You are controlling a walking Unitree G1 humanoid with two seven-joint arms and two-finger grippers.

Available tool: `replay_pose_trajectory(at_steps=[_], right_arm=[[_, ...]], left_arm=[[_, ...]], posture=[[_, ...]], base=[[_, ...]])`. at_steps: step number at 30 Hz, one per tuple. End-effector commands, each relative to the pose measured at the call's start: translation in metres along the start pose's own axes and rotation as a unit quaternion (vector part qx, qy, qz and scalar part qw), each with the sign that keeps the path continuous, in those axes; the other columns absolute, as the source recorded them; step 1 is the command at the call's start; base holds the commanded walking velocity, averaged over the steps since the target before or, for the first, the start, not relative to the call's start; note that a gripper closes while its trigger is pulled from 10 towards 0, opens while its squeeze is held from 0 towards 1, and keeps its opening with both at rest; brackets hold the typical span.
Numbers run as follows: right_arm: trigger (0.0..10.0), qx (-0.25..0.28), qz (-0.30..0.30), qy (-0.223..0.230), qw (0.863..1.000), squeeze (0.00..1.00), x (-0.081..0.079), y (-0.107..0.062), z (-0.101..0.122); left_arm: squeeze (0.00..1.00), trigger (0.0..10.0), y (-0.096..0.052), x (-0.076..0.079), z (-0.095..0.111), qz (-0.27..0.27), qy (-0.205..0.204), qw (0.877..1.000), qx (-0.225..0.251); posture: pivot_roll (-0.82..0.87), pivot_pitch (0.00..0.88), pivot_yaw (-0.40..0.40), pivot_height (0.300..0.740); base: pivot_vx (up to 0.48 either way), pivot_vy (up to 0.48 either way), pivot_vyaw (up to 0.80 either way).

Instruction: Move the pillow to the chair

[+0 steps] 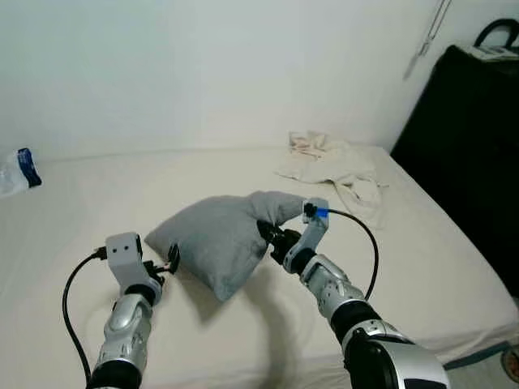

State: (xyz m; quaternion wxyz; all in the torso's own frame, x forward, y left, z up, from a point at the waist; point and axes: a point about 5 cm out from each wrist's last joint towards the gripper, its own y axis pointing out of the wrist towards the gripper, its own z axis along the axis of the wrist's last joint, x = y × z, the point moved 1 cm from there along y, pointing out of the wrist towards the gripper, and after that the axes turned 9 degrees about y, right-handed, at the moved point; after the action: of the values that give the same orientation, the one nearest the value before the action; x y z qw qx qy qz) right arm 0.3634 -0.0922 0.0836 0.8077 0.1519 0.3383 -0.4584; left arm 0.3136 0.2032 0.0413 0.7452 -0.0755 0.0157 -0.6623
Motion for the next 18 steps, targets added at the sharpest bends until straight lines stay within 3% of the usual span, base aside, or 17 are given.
replay_pose_trajectory(at_steps=[1,5,9,15,18], right_arm=[[10.0,0.018,-0.004,-0.017,1.000,0.00,0.002,-0.002,0.007],[10.0,0.013,-0.009,-0.020,1.000,0.00,0.003,-0.002,0.004],[10.0,-0.015,-0.037,-0.038,0.998,0.00,0.009,-0.005,-0.007],[10.0,-0.011,-0.048,-0.031,0.998,0.00,0.013,-0.008,-0.009],[10.0,-0.015,-0.055,-0.029,0.998,0.00,0.016,-0.010,-0.012]], left_arm=[[0.00,10.0,-0.005,-0.012,-0.014,0.021,0.014,0.999,-0.035],[0.00,10.0,-0.010,-0.017,-0.025,0.028,0.027,0.998,-0.059],[0.00,10.0,-0.022,-0.017,-0.049,0.032,0.032,0.992,-0.114],[0.00,10.0,-0.032,-0.008,-0.067,0.021,0.035,0.987,-0.153],[0.00,10.0,-0.037,-0.005,-0.073,0.024,0.033,0.987,-0.159]], posture=[[0.16,0.000,-0.077,0.726],[0.16,0.000,-0.080,0.740],[0.16,0.000,-0.081,0.740],[0.16,0.000,-0.084,0.740],[0.16,0.000,-0.086,0.740]], base=[[0.000,0.000,0.00],[0.000,0.000,0.00],[0.000,0.000,0.00],[-0.480,0.000,0.00],[0.000,0.000,0.00]])
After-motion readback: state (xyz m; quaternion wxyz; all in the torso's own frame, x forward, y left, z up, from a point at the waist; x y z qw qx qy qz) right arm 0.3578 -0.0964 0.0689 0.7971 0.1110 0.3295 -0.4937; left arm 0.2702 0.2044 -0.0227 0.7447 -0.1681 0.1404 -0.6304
